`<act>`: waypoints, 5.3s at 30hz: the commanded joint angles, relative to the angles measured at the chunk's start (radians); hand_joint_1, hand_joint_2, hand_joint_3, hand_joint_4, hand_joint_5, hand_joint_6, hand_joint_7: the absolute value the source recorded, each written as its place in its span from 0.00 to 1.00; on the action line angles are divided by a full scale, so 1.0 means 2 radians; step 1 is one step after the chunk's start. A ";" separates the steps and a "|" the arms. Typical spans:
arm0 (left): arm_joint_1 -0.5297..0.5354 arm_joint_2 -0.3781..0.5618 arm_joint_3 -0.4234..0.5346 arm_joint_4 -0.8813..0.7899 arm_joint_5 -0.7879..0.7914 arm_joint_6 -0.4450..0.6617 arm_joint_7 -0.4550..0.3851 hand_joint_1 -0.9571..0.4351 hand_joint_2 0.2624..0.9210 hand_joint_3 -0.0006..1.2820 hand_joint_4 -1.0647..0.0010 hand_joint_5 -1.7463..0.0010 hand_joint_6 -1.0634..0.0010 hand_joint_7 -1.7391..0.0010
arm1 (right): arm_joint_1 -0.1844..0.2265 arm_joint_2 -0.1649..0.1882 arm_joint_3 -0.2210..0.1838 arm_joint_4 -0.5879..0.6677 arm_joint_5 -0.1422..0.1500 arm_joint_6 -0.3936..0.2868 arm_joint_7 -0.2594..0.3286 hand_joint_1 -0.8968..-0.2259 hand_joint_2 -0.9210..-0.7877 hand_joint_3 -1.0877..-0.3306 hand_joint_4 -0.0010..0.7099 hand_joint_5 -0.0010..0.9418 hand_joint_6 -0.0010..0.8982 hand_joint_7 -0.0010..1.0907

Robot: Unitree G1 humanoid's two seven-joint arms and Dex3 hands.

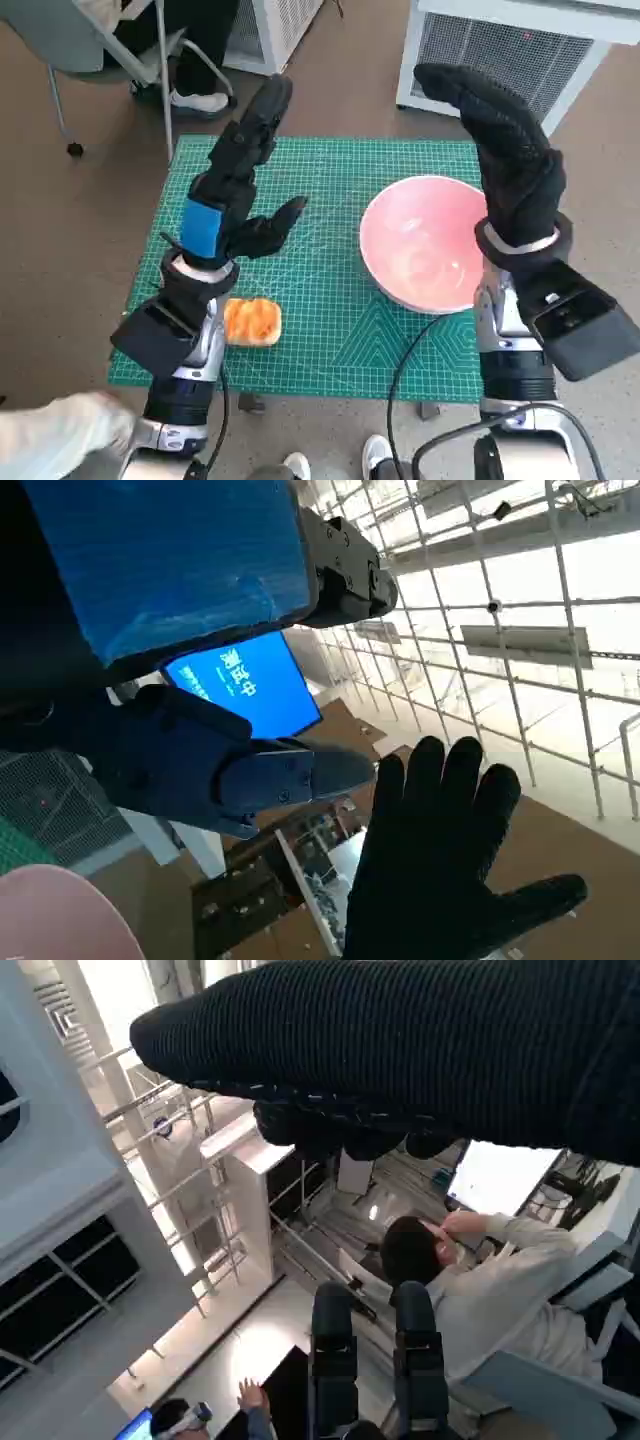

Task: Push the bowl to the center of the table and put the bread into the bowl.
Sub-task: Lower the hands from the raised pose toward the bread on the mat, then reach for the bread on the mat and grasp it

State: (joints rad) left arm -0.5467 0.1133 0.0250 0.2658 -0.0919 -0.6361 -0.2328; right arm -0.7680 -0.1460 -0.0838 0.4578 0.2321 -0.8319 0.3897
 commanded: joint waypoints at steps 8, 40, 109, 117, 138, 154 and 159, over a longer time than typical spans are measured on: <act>-0.022 0.008 0.011 -0.001 0.000 -0.007 0.000 0.27 1.00 0.30 0.76 1.00 0.70 0.99 | 0.013 0.003 0.001 0.012 0.003 -0.003 0.006 0.52 0.00 0.37 0.30 0.07 0.00 0.51; -0.018 0.023 0.029 0.010 -0.033 -0.029 -0.020 0.36 1.00 0.22 0.76 1.00 0.67 0.99 | 0.074 -0.049 -0.100 0.126 -0.032 -0.056 -0.086 0.56 0.00 0.29 0.25 0.08 0.00 0.46; 0.047 0.043 0.049 -0.093 0.000 0.035 0.018 0.35 1.00 0.19 0.74 1.00 0.64 0.99 | -0.081 0.064 -0.156 0.438 -0.024 0.161 -0.155 0.64 0.00 0.23 0.22 0.01 0.03 0.36; 0.059 0.045 0.050 -0.102 0.004 0.033 0.020 0.34 1.00 0.19 0.74 1.00 0.64 0.99 | -0.093 0.061 -0.146 0.438 -0.036 0.181 -0.173 0.64 0.00 0.23 0.21 0.01 0.05 0.35; 0.153 0.196 0.077 -0.172 0.020 0.067 -0.080 0.29 1.00 0.21 0.76 1.00 0.66 0.99 | -0.096 0.028 -0.098 0.327 -0.052 -0.020 -0.101 0.54 0.00 0.27 0.31 0.02 0.00 0.53; 0.227 0.355 0.057 -0.340 0.057 0.340 -0.209 0.32 1.00 0.06 0.71 0.99 0.60 0.97 | -0.042 0.013 -0.039 0.138 0.031 -0.075 0.051 0.52 0.00 0.33 0.36 0.04 0.00 0.59; 0.226 0.359 0.028 -0.350 0.101 0.374 -0.208 0.32 1.00 0.03 0.70 1.00 0.59 0.97 | -0.026 0.013 -0.033 0.105 0.034 -0.063 0.053 0.50 0.00 0.37 0.37 0.04 0.00 0.59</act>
State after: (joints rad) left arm -0.0984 0.8197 0.1165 -0.4139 0.0664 0.0755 -0.6419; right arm -0.8601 -0.1138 -0.1571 0.6981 0.2903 -0.9799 0.4843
